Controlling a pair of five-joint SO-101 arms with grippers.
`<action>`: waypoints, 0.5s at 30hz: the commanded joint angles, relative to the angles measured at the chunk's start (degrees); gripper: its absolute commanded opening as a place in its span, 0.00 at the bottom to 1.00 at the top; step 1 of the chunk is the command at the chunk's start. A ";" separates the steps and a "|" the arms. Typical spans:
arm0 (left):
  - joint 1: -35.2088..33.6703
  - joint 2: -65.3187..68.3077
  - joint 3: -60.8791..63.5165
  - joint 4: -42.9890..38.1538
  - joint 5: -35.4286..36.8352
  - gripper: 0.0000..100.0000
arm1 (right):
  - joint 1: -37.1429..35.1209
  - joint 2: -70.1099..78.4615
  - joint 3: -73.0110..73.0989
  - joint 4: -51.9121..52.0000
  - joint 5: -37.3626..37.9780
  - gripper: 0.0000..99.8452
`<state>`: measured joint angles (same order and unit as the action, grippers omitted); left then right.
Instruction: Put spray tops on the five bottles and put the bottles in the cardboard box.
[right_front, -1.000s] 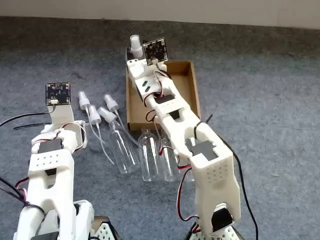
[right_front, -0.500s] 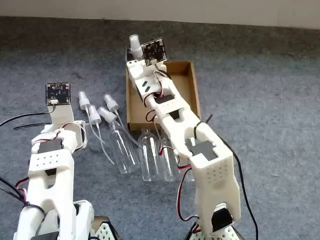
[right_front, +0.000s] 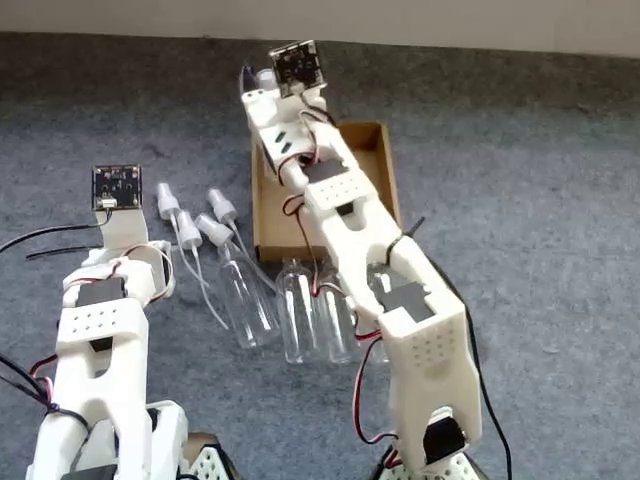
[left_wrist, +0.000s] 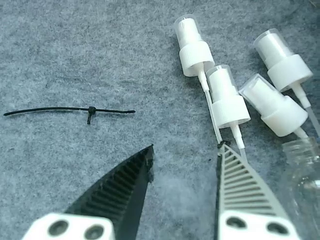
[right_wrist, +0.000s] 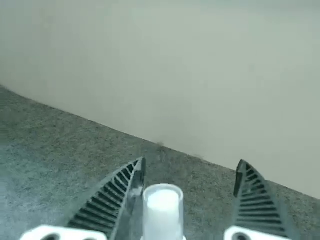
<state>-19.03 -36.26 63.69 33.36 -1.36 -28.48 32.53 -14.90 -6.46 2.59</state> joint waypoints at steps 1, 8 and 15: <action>0.66 -1.01 -0.31 -1.14 0.18 0.20 | -0.31 -1.80 -8.92 4.70 0.79 0.25; 0.66 -1.01 0.57 -1.76 0.18 0.20 | -0.31 -1.80 -27.38 23.43 0.62 0.25; 0.66 -1.01 0.66 -2.64 0.18 0.20 | -0.31 -1.80 -45.58 48.40 0.62 0.25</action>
<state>-18.95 -36.35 64.75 31.87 -1.36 -28.48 32.53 -50.51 30.90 2.77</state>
